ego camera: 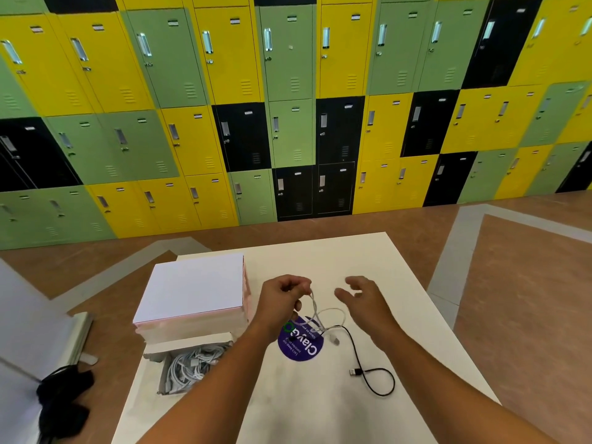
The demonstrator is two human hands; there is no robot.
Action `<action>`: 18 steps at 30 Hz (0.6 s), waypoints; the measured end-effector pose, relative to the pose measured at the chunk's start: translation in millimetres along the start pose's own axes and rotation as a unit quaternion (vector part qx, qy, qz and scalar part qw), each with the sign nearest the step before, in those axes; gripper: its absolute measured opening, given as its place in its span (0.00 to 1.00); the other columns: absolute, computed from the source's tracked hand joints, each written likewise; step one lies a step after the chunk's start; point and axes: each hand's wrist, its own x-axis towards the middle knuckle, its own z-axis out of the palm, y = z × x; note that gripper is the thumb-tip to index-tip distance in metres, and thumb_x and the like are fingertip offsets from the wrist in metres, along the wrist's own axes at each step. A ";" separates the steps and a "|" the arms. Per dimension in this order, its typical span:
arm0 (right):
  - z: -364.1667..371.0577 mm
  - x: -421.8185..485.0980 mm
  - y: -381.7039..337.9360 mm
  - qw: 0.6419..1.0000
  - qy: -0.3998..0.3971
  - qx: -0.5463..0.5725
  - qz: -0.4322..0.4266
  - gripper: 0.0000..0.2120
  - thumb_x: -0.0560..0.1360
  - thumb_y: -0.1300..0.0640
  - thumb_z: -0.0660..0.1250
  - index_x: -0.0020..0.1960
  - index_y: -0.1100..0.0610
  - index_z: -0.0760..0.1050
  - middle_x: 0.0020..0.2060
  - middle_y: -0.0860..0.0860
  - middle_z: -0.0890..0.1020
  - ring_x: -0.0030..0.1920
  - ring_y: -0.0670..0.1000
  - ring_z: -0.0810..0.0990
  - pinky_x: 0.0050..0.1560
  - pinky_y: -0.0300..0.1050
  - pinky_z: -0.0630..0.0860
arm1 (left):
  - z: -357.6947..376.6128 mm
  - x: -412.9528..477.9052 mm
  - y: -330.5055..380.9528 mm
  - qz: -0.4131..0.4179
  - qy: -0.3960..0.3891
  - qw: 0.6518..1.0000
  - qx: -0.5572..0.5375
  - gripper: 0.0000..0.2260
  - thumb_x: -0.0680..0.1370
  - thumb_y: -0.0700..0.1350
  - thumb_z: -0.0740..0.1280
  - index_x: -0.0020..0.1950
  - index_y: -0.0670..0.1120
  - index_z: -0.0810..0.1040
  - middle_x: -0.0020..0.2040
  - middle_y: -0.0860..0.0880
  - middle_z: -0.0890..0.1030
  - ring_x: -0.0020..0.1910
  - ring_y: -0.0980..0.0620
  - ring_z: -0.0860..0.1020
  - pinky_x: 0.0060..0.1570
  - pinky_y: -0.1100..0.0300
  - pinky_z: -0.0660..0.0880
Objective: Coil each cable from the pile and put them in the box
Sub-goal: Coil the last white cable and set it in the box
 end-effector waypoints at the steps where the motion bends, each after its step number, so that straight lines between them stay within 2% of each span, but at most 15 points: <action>1: 4.3 -2.0 -3.8 0.999 -0.032 0.001 -0.032 0.15 0.75 0.51 0.74 0.60 0.54 0.79 0.56 0.48 0.81 0.56 0.49 0.80 0.57 0.46 0.77 | 1.7 0.1 2.0 0.005 -0.008 1.000 -0.004 0.05 0.80 0.37 0.69 0.50 0.43 0.85 0.42 0.45 0.85 0.28 0.55 0.73 0.25 0.63 0.70; 3: 12.2 -6.4 -10.5 0.993 -0.088 -0.024 -0.068 0.08 0.73 0.54 0.75 0.51 0.54 0.82 0.44 0.48 0.85 0.47 0.48 0.84 0.53 0.48 0.81 | 4.5 0.5 4.0 0.016 -0.017 1.000 -0.010 0.05 0.79 0.37 0.69 0.50 0.43 0.85 0.42 0.44 0.85 0.27 0.54 0.74 0.25 0.63 0.70; 5: 15.3 -9.6 -14.1 0.992 -0.085 -0.048 -0.085 0.02 0.73 0.59 0.74 0.45 0.56 0.82 0.36 0.50 0.86 0.38 0.48 0.85 0.47 0.48 0.83 | 6.7 0.9 4.3 0.020 -0.012 1.000 -0.010 0.05 0.79 0.37 0.69 0.50 0.43 0.85 0.42 0.44 0.85 0.26 0.54 0.73 0.25 0.63 0.69; 6: 15.0 -10.3 -16.0 0.992 -0.070 -0.055 -0.091 0.02 0.73 0.61 0.72 0.42 0.57 0.82 0.33 0.51 0.85 0.35 0.48 0.85 0.45 0.48 0.83 | 7.0 1.0 4.0 0.019 -0.003 1.000 -0.011 0.05 0.79 0.37 0.69 0.49 0.43 0.85 0.41 0.44 0.85 0.26 0.54 0.73 0.25 0.63 0.69; 9: 13.9 -11.5 -18.6 0.992 -0.058 -0.063 -0.096 0.04 0.71 0.63 0.70 0.39 0.57 0.80 0.31 0.51 0.84 0.32 0.48 0.83 0.40 0.46 0.80 | 4.9 1.5 3.1 0.009 0.043 0.998 -0.035 0.06 0.79 0.35 0.68 0.49 0.43 0.84 0.41 0.44 0.84 0.26 0.55 0.72 0.24 0.62 0.69; 11: 12.1 -11.1 -18.9 0.994 -0.060 -0.043 -0.082 0.04 0.70 0.64 0.70 0.38 0.59 0.77 0.32 0.52 0.82 0.33 0.50 0.81 0.40 0.49 0.80 | 3.0 4.1 2.7 -0.004 0.092 0.993 -0.075 0.07 0.80 0.35 0.66 0.51 0.43 0.83 0.42 0.44 0.82 0.29 0.54 0.72 0.25 0.62 0.70; 14: 7.6 -10.2 -19.2 0.994 -0.058 0.092 -0.030 0.10 0.73 0.70 0.64 0.36 0.60 0.69 0.33 0.57 0.74 0.35 0.54 0.78 0.41 0.55 0.81 | -1.7 10.1 1.6 -0.046 0.147 0.977 -0.151 0.10 0.83 0.34 0.60 0.56 0.42 0.80 0.44 0.43 0.77 0.34 0.51 0.71 0.29 0.60 0.72; 18: -2.8 -6.4 -18.8 0.946 -0.047 0.312 0.077 0.16 0.74 0.74 0.56 0.34 0.58 0.65 0.30 0.56 0.72 0.33 0.55 0.75 0.34 0.48 0.75 | -9.9 15.8 -3.2 -0.064 0.171 0.969 -0.167 0.13 0.83 0.33 0.56 0.58 0.42 0.79 0.45 0.42 0.73 0.35 0.50 0.71 0.29 0.59 0.72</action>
